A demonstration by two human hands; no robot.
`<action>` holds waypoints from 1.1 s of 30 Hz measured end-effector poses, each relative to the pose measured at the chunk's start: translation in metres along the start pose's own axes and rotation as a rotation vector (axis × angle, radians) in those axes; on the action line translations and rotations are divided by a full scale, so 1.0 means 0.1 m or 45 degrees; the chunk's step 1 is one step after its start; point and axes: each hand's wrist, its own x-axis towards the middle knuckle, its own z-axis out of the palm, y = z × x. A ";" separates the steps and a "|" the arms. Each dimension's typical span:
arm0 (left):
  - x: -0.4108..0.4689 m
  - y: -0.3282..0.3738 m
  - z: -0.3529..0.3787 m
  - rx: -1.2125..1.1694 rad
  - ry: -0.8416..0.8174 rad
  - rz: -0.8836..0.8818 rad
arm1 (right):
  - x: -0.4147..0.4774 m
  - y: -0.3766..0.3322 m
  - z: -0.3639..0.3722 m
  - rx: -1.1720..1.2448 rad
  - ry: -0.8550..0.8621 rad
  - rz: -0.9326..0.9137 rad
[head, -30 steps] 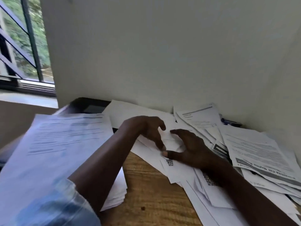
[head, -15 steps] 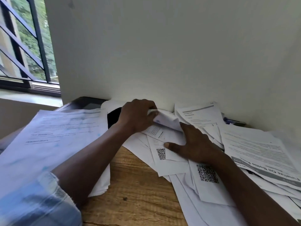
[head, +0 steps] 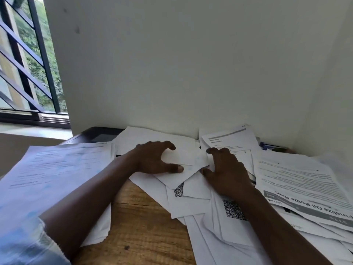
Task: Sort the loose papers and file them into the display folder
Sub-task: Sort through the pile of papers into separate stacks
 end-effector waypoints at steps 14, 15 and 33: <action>0.02 0.17 0.11 -0.180 0.221 0.330 | 0.04 0.11 0.04 -0.025 0.088 -0.163; 0.02 0.14 0.10 -0.328 0.196 0.321 | 0.05 0.10 0.03 -0.040 0.084 -0.206; -0.07 -0.08 -0.27 -1.267 1.248 -0.065 | 0.23 0.08 -0.28 1.552 0.961 0.267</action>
